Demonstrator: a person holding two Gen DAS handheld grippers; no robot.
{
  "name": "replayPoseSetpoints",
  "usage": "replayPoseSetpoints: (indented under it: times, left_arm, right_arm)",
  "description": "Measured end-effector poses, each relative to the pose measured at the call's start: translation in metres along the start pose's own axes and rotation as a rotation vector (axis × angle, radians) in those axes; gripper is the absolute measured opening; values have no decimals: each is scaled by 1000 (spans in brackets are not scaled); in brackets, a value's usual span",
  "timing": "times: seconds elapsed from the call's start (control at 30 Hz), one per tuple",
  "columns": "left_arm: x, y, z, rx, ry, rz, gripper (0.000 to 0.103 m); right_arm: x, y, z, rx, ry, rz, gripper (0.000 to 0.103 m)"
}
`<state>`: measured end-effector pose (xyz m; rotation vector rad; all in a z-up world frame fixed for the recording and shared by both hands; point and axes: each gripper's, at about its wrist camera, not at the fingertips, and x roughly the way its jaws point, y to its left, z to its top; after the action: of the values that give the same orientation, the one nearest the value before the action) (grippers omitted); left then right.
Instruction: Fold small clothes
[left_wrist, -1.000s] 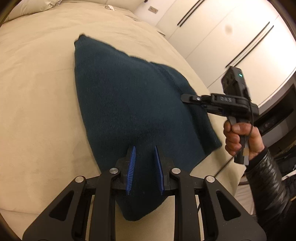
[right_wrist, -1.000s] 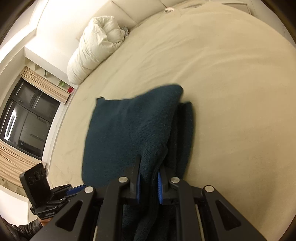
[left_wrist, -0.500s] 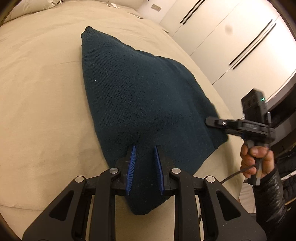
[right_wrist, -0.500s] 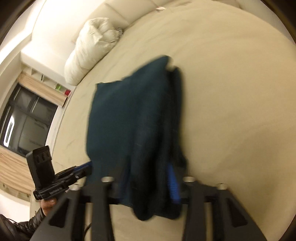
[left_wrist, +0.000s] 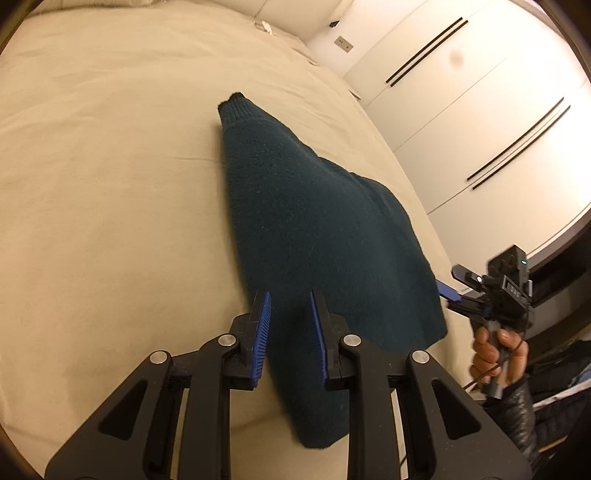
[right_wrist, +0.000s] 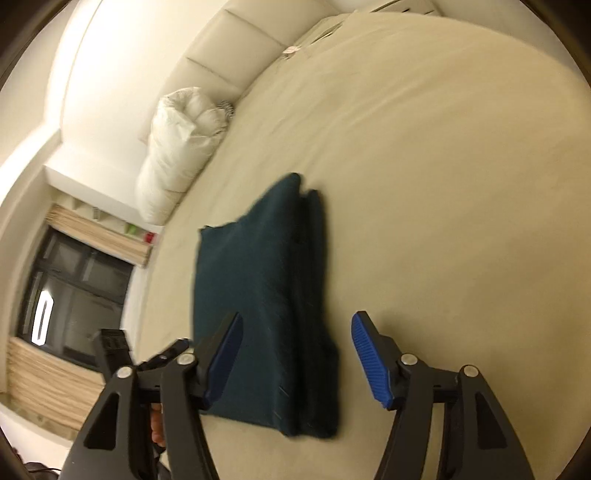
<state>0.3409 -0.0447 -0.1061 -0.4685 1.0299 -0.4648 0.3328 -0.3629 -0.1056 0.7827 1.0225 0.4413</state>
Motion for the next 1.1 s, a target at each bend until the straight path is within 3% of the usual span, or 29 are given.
replayPoseSetpoints:
  times: [0.1,0.13,0.27,0.4,0.47,0.53,0.8,0.93,1.1]
  left_arm:
    - [9,0,10,-30,16,-35,80]
    - [9,2,12,-52,1,-43,81]
    - [26,6,15,-110,81,-124,81]
    - [50,10,14,-132,143,-103,80]
    - [52,17,16,-183,138,-118,72]
    - [54,19,18,-182,147,-124,66]
    - [37,7,23,-123,136,-110,43]
    - [6,1,19,-113,102,-115,41]
    - [-76,-4,16,-55,3,-96,41]
  right_arm:
    - [29,-1,8,32,66,7,70]
    - [41,-1,9,36,100,16,70]
    - [62,10,9,-14,151,-29,70]
    - [65,8,13,2,158,-20,62]
    - [65,5,13,20,157,-18,46]
    - [67,5,11,24,157,-38,38]
    - [53,43,1,-82,87,-151,26]
    - [41,86,-11,-144,52,-137,25]
    - [34,158,-35,-258,37,-93,25]
